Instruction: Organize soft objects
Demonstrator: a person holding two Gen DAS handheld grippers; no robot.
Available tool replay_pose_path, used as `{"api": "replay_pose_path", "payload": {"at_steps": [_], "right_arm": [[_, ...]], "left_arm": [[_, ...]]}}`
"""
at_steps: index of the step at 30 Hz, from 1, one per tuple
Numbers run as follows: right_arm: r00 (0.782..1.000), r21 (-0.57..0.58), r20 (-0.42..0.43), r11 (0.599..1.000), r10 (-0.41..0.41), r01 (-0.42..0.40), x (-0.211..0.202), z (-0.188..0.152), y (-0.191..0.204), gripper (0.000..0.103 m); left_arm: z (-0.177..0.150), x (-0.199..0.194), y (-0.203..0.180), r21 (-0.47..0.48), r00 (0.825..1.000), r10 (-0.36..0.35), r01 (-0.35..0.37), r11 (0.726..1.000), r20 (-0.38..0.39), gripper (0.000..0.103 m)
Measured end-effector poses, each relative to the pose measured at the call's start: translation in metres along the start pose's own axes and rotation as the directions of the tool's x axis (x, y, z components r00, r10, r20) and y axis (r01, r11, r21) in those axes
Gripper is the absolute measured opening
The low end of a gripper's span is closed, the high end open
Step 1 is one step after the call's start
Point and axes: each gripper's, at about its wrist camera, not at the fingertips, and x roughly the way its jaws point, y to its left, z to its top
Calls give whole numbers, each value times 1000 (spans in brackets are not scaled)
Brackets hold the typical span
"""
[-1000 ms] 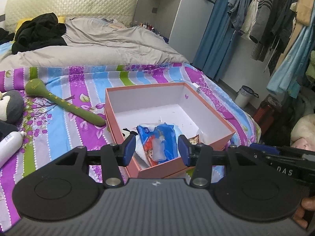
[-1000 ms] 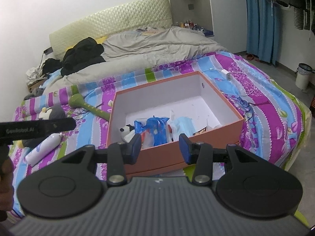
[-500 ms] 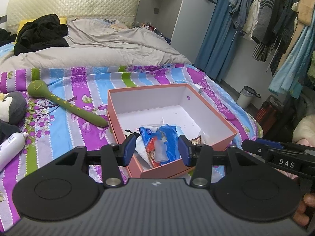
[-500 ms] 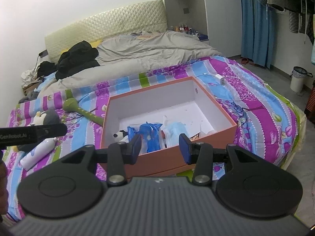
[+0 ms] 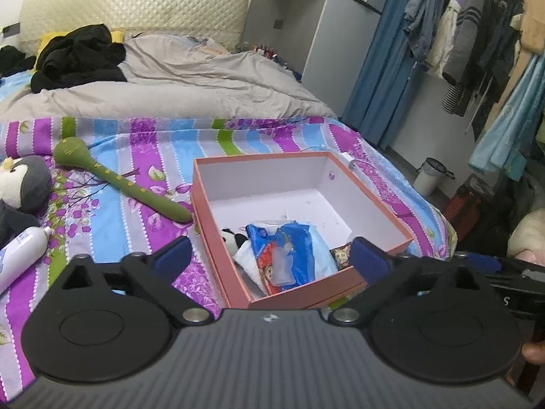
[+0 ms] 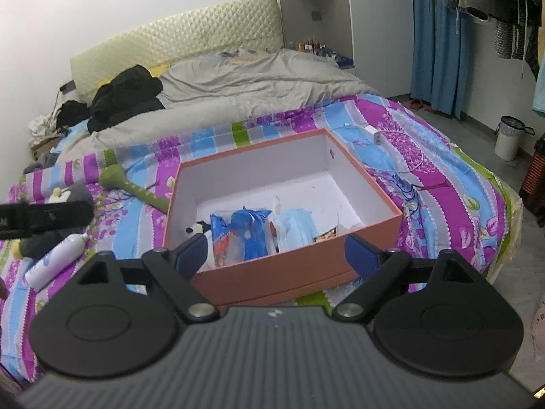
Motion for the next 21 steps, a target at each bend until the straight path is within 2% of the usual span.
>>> {"api": "replay_pose_path", "payload": {"at_steps": [4, 7, 16, 18, 21], "right_arm": [[1000, 4, -1, 1000, 3, -3, 0, -2, 1, 89], [1000, 9, 7, 1000, 3, -3, 1, -5, 1, 89], [1000, -7, 22, 1000, -8, 8, 0, -7, 3, 90], [1000, -9, 20, 1000, -12, 13, -1, -7, 3, 103], [1000, -6, 15, 1000, -18, 18, 0, -8, 2, 103]], "left_arm": [[0, 3, 1, 14, 999, 31, -30, 999, -24, 103], [0, 5, 2, 7, 999, 26, -26, 1000, -45, 103], [0, 6, -4, 24, 997, 57, -56, 998, -56, 103], [-1, 5, -6, 29, 996, 67, -65, 997, -54, 103], [-2, 5, -6, 27, 997, 65, -63, 998, -52, 103]]}}
